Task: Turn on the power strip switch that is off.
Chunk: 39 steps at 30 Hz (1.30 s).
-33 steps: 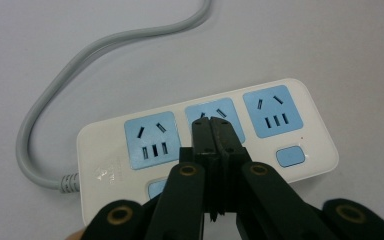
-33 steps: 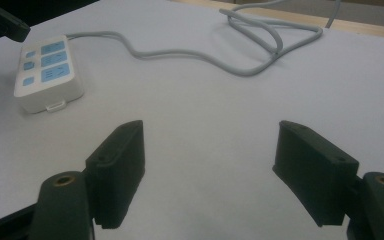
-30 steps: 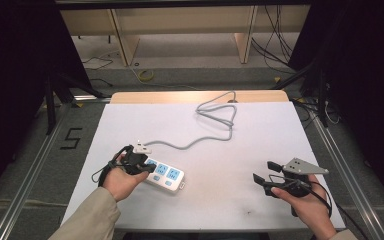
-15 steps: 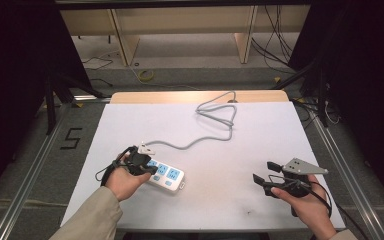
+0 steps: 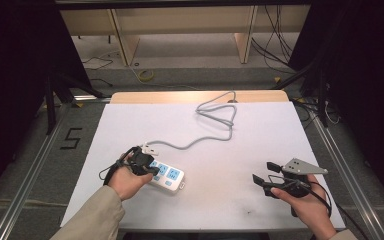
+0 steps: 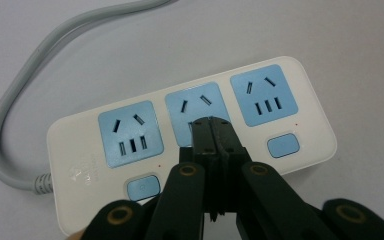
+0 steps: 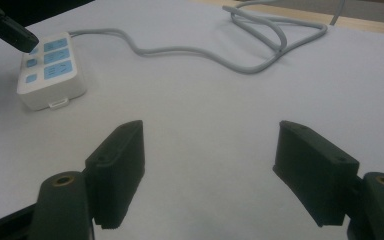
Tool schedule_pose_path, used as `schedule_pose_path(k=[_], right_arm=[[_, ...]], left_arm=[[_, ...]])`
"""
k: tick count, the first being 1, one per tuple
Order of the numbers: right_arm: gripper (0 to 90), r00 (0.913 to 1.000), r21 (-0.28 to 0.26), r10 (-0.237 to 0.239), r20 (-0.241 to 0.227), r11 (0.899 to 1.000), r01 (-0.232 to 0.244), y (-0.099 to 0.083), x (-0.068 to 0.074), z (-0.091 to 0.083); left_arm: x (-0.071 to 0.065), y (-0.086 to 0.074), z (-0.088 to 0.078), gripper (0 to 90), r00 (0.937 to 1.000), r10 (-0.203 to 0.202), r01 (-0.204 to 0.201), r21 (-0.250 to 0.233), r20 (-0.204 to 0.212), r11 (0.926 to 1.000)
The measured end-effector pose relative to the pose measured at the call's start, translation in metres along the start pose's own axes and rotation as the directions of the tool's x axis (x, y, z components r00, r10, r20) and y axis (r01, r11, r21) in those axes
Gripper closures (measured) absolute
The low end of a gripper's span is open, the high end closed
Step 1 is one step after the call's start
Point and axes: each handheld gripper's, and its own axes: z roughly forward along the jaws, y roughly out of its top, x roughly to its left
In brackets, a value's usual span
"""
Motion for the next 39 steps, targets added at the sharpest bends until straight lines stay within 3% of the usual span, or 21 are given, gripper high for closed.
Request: schedule_pose_path(k=[39], right_arm=[[28.3,0.9999,0.006,-0.004,-0.013,1.000,0.004,-0.0002,0.0009,0.0006]], left_arm=[[-0.0049,0.0018,0.0078,89.8,0.9999,0.015,-0.015,0.064,0.006,0.9978]])
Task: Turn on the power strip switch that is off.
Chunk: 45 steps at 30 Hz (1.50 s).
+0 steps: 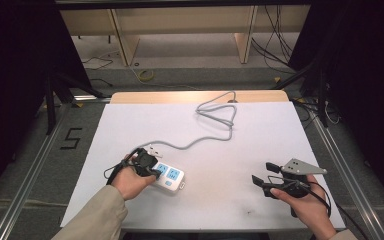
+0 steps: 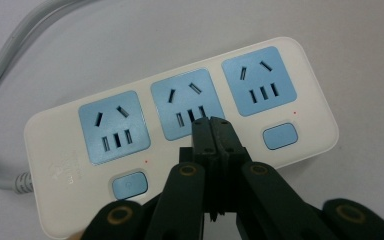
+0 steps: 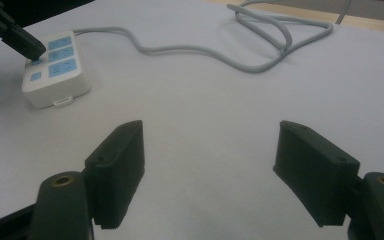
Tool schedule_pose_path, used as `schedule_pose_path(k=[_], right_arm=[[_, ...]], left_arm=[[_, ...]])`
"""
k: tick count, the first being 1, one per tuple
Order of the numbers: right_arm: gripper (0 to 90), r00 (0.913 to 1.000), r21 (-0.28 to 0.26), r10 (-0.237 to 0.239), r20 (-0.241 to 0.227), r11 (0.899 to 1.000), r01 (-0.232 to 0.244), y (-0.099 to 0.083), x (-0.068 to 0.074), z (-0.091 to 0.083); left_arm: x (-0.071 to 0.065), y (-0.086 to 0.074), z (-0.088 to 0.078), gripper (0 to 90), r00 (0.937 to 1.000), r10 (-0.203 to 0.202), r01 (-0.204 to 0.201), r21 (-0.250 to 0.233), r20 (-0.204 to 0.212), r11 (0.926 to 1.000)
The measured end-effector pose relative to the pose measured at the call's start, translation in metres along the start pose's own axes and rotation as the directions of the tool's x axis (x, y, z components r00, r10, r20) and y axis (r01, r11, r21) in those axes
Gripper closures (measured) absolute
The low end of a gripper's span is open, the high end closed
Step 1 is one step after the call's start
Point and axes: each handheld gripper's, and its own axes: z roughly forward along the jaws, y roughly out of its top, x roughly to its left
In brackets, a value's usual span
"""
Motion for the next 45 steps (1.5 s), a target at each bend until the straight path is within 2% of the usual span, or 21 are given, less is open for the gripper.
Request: schedule_pose_path(k=[13,17,21,45], right_arm=[[28.2,1.0000,0.000,-0.002,0.000,1.000,0.002,0.0000,0.0002,0.0003],[28.2,1.0000,0.004,-0.001,0.000,1.000,0.001,-0.0001,0.0002,0.0002],[28.2,1.0000,0.004,-0.001,-0.001,1.000,0.001,-0.0001,0.0006,0.0004],[28.1,1.0000,0.007,-0.004,-0.003,1.000,0.004,-0.0004,0.0007,0.0008]], left_arm=[[-0.0012,0.0021,0.0005,89.8,0.9999,0.006,-0.005,0.020,-0.009,0.9998],[-0.0008,0.0027,0.0012,89.9,1.0000,-0.005,0.005,0.022,-0.003,0.9997],[-0.0003,0.0039,0.0013,89.9,1.0000,0.004,-0.004,0.035,-0.001,0.9994],[-0.0052,0.0073,0.0038,90.0,0.9995,0.014,-0.012,0.059,-0.029,0.9982]])
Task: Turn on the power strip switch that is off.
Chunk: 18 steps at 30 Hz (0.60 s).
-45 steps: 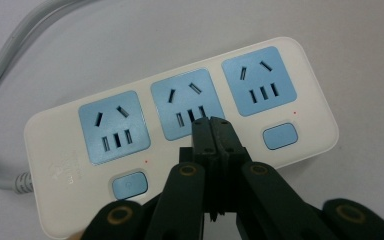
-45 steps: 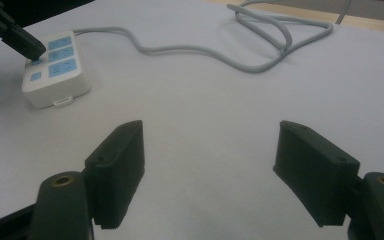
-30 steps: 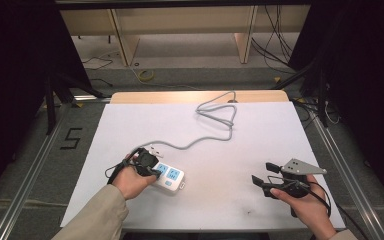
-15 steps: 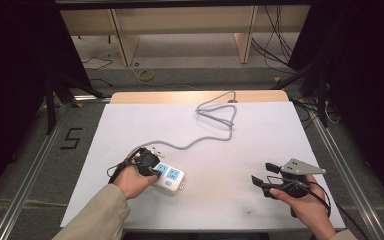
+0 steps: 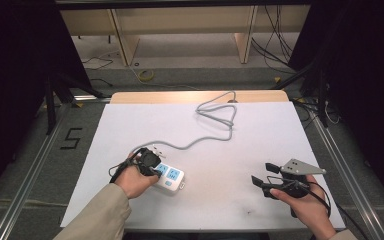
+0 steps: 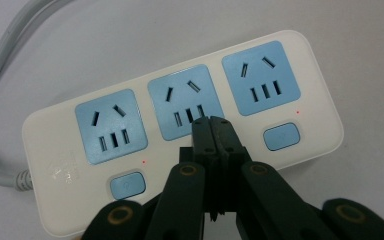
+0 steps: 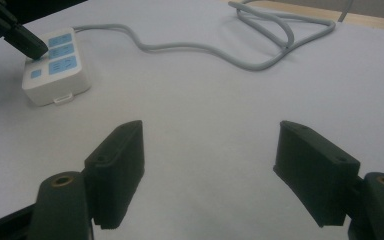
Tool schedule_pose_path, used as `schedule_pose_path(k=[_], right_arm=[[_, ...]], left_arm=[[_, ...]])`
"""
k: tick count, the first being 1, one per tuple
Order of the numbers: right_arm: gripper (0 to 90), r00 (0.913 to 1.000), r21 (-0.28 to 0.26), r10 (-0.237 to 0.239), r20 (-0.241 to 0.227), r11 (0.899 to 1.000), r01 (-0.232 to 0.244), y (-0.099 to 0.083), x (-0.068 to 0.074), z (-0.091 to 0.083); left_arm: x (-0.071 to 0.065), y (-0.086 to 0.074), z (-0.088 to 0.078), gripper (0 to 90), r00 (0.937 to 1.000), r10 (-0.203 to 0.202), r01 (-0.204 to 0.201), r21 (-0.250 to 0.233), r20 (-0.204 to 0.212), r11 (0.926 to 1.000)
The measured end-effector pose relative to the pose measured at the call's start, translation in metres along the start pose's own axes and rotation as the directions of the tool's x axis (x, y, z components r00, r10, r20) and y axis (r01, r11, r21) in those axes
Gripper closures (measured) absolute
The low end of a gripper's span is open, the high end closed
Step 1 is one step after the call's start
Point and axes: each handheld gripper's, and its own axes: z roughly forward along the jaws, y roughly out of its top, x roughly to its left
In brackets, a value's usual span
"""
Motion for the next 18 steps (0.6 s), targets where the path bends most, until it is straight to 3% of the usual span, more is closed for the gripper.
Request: schedule_pose_path(k=[18], right_arm=[[28.0,1.0000,0.002,0.006,0.003,1.000,-0.006,-0.0002,-0.0003,0.0000]], left_arm=[[0.0020,0.0008,0.0008,90.0,0.9996,-0.022,0.022,0.004,0.016,0.9998]])
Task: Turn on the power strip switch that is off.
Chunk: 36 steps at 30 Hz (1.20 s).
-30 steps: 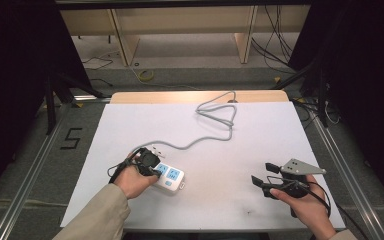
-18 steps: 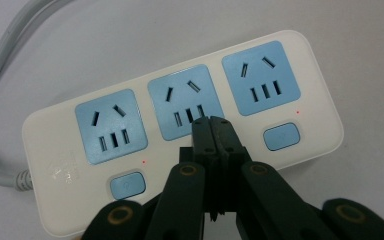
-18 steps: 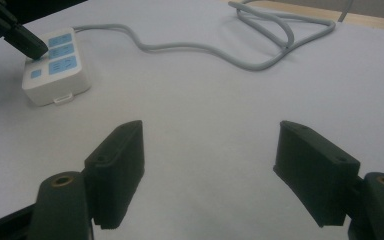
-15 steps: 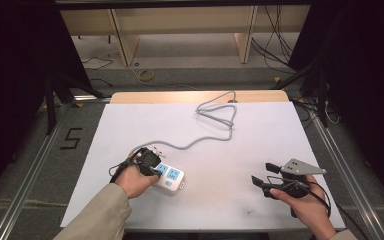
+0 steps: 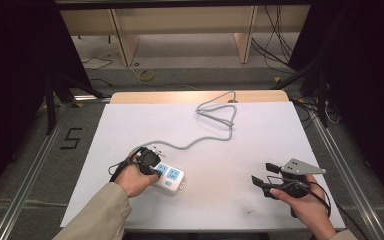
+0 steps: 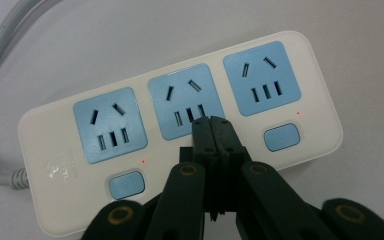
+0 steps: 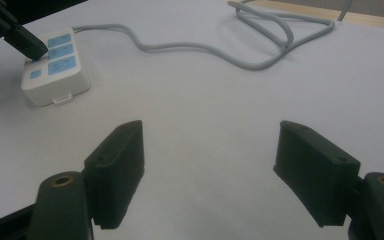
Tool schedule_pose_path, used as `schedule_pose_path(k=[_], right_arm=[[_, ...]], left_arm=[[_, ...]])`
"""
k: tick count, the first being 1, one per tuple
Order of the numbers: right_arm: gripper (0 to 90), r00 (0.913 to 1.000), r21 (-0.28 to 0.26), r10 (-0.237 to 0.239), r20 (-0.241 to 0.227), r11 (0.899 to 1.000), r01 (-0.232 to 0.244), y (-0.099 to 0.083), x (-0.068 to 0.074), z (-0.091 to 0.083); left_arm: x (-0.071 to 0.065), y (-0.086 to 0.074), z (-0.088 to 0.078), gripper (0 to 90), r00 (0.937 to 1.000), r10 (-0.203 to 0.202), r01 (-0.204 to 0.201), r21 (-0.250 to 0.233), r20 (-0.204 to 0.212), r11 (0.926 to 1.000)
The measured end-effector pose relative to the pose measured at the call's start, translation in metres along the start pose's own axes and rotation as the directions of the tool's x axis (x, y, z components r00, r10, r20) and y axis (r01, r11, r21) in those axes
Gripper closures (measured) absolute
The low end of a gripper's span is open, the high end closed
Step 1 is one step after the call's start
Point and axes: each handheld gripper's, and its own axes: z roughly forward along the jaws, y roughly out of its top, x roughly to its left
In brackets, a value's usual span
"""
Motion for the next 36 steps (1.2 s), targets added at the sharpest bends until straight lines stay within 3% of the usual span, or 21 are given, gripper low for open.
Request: schedule_pose_path(k=[16,29,36], right_arm=[[28.1,1.0000,0.000,-0.002,0.001,1.000,0.002,-0.0003,0.0003,0.0003],[28.2,1.0000,-0.002,-0.004,0.003,1.000,0.004,-0.0006,0.0006,-0.0003],[28.2,1.0000,0.002,-0.009,-0.001,1.000,0.009,-0.0003,0.0012,0.0002]], left_arm=[[-0.0005,-0.0002,0.0003,90.0,1.0000,-0.006,0.006,0.001,-0.004,1.0000],[-0.0043,-0.0017,0.0003,90.0,0.9995,0.022,-0.022,0.014,-0.024,0.9997],[-0.0031,-0.0024,0.0001,90.0,0.9997,0.016,-0.016,0.008,-0.018,0.9998]])
